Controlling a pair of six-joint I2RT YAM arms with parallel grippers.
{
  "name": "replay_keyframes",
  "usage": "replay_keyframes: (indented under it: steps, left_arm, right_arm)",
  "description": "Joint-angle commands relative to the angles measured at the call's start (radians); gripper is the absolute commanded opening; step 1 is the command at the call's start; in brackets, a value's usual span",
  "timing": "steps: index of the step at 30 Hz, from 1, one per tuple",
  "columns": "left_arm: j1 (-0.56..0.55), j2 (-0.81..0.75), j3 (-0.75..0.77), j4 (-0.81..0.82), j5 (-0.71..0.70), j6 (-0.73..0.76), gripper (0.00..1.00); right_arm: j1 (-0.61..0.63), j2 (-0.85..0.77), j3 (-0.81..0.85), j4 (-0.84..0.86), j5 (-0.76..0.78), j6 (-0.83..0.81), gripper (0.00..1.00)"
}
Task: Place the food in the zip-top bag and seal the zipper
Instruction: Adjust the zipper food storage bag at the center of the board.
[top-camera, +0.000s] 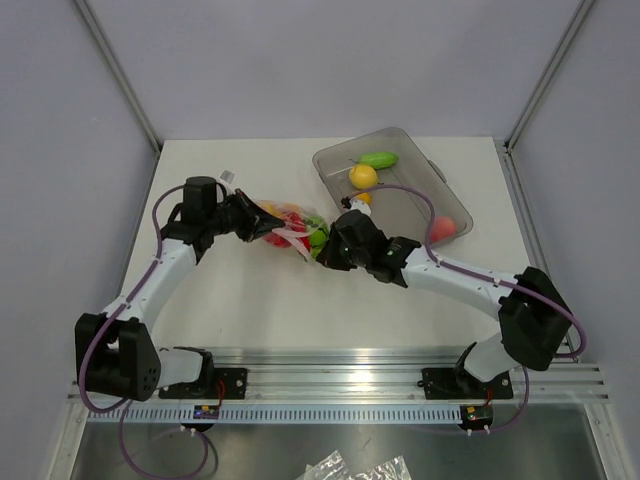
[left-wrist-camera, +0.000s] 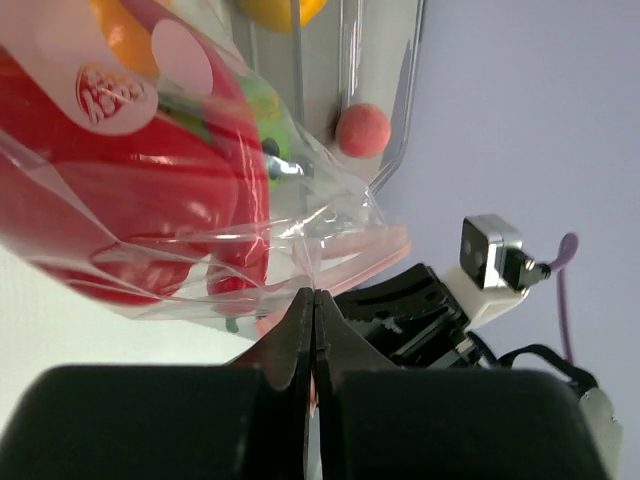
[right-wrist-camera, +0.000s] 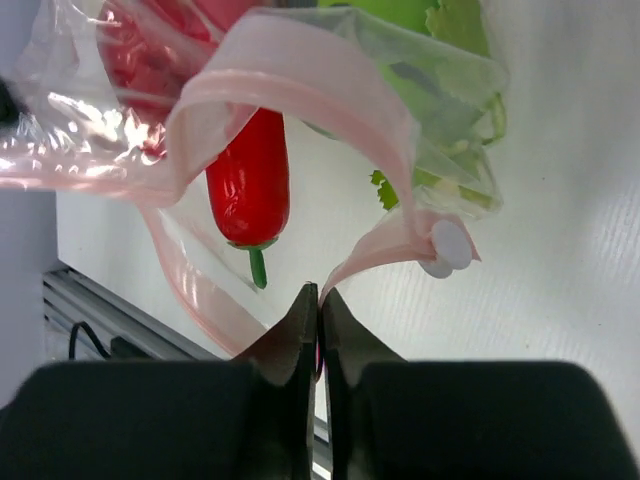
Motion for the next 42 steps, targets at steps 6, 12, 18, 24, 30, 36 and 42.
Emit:
replay_keyframes:
  steps: [6, 12, 18, 24, 30, 36, 42]
  left_arm:
    - [0.018, 0.012, 0.124, -0.206, 0.115, 0.286, 0.00]
    - [0.053, -0.021, 0.085, -0.254, 0.140, 0.356, 0.00]
    - [0.059, -0.089, 0.002, -0.263, 0.150, 0.350, 0.00]
    - [0.075, -0.152, -0.031, -0.324, 0.107, 0.383, 0.00]
    - [0.101, -0.169, -0.058, -0.321, 0.120, 0.376, 0.00]
    - [0.104, -0.160, -0.050, -0.318, 0.123, 0.384, 0.00]
    - [0.107, -0.149, -0.053, -0.317, 0.135, 0.389, 0.00]
  right_arm:
    - [-0.007, -0.134, 0.091, -0.114, 0.096, -0.077, 0.55]
    - [-0.069, -0.272, 0.046, -0.217, 0.054, -0.101, 0.56]
    - [-0.173, -0.372, -0.063, -0.176, -0.074, -0.021, 0.59]
    - [-0.262, -0.320, -0.136, -0.111, -0.262, 0.108, 0.68]
    - [-0.262, -0.277, -0.246, 0.039, -0.325, 0.270, 0.67]
    - [-0.262, -0.248, -0.315, 0.149, -0.329, 0.398, 0.66]
    - [-0.267, -0.258, -0.441, 0.347, -0.308, 0.560, 0.66]
